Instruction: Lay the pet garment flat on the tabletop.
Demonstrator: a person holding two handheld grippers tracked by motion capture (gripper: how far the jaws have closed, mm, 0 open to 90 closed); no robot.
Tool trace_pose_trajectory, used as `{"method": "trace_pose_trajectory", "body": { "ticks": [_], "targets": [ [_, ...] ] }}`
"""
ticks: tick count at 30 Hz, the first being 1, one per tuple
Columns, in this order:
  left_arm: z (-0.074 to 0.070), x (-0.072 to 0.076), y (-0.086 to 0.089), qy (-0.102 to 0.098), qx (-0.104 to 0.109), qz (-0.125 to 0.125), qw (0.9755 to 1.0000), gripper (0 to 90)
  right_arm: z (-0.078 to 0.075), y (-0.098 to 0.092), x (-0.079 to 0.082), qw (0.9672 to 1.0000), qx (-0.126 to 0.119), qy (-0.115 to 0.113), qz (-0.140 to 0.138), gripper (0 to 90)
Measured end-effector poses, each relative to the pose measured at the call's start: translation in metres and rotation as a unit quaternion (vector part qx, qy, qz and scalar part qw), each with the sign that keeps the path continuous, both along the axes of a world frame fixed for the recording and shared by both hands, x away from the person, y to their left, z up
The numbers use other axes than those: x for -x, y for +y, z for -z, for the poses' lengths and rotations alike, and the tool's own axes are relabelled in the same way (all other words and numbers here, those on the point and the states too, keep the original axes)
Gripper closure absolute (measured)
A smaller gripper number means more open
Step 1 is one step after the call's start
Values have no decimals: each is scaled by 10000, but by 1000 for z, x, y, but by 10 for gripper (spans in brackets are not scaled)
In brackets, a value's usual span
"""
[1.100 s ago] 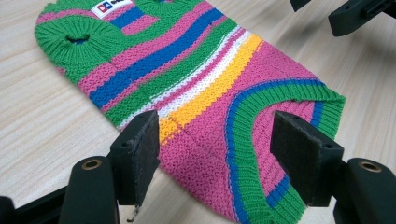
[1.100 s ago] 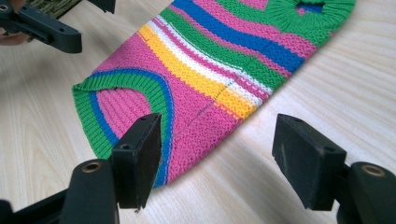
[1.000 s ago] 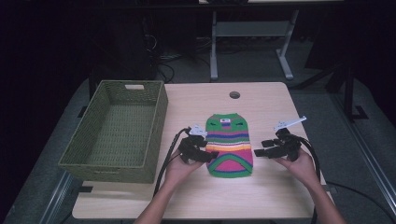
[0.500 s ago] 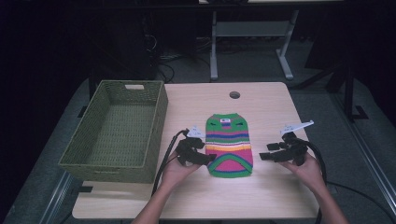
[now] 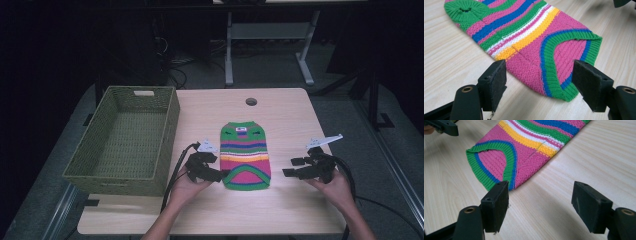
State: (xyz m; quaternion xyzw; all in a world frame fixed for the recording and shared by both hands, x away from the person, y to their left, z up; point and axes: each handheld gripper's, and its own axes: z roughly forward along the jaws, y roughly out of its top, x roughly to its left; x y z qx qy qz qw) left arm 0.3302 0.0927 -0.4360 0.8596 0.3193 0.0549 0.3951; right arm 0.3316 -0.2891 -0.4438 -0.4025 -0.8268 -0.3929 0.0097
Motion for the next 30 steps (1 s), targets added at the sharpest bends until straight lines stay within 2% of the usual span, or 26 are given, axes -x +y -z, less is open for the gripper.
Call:
{"method": "trace_pose_trajectory", "body": {
  "ticks": [14,15,17,20,30],
  "targets": [
    [0,9,7,-23,-33,17,10000,264,6,-7,8,10000,-22,-19,70,290],
    [0,11,7,-6,-70,51,10000,263,7,-8,10,9999,19,47,103,282],
    [-1,13,7,-23,-68,47,10000,260,7,-10,12,10000,-14,-37,90,286],
    [-1,16,8,-14,-71,76,9999,259,7,-14,16,9999,-67,13,103,283],
    [2,24,16,6,-29,38,10000,255,11,-27,27,9997,-66,-57,232,272]
  ]
}}
